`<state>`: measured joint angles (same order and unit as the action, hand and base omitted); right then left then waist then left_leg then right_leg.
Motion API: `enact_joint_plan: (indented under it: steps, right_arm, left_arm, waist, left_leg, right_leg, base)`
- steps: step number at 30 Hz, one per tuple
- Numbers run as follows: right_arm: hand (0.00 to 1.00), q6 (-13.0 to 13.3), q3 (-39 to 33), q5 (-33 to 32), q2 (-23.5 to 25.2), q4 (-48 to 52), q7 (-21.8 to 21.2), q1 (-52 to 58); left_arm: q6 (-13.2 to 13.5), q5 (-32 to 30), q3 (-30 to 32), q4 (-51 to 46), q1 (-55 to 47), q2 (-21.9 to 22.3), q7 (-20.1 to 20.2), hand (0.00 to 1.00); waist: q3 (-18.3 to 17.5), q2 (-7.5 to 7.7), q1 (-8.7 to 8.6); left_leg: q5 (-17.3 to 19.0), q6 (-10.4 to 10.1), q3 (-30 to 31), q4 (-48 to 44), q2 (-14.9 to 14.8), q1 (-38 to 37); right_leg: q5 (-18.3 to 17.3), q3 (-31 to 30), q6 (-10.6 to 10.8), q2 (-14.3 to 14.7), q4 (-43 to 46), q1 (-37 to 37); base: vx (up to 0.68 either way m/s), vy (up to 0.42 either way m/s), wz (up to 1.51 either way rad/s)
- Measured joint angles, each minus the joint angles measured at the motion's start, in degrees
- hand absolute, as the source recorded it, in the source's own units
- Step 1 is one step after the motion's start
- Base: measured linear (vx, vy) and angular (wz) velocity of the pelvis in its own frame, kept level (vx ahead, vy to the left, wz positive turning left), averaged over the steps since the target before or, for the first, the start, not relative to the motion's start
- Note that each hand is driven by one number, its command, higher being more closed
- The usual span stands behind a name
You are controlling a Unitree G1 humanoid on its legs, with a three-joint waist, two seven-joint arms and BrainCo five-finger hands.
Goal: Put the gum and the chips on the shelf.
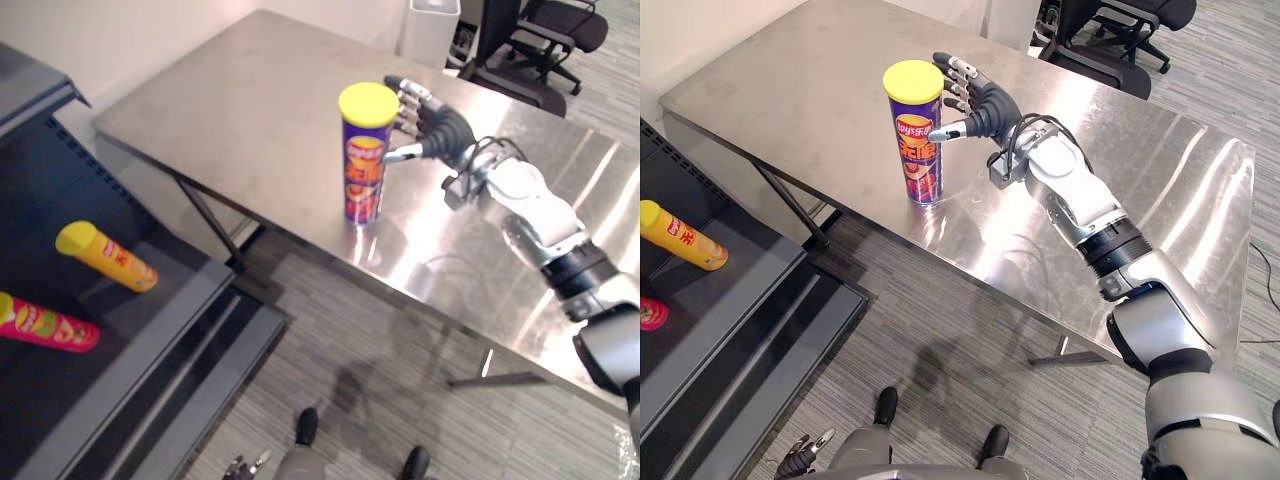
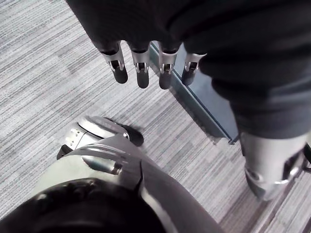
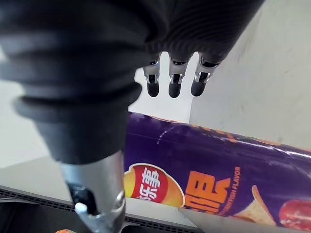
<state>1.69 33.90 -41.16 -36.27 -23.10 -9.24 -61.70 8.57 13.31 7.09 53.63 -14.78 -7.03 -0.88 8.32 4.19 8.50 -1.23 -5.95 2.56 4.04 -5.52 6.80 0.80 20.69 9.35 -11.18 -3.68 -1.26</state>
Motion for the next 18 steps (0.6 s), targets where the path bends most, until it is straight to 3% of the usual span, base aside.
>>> enact_joint_plan:
  steps: [18]
  right_arm:
    - [0.00,-2.31,2.12,-1.72,0.29,-2.62,0.07,0.28]
  left_arm:
    - [-0.37,0.12,-0.05,0.10,1.13,-0.18,-0.04,0.00]
  waist:
    - [0.95,0.47,1.55]
  left_leg:
    - [-0.12,-0.14,1.11,-0.08,0.02,1.19]
  right_leg:
    - [-0.01,1.11,0.00,0.12,-0.18,-0.39]
  base:
    - [0.00,-0.004,0.02]
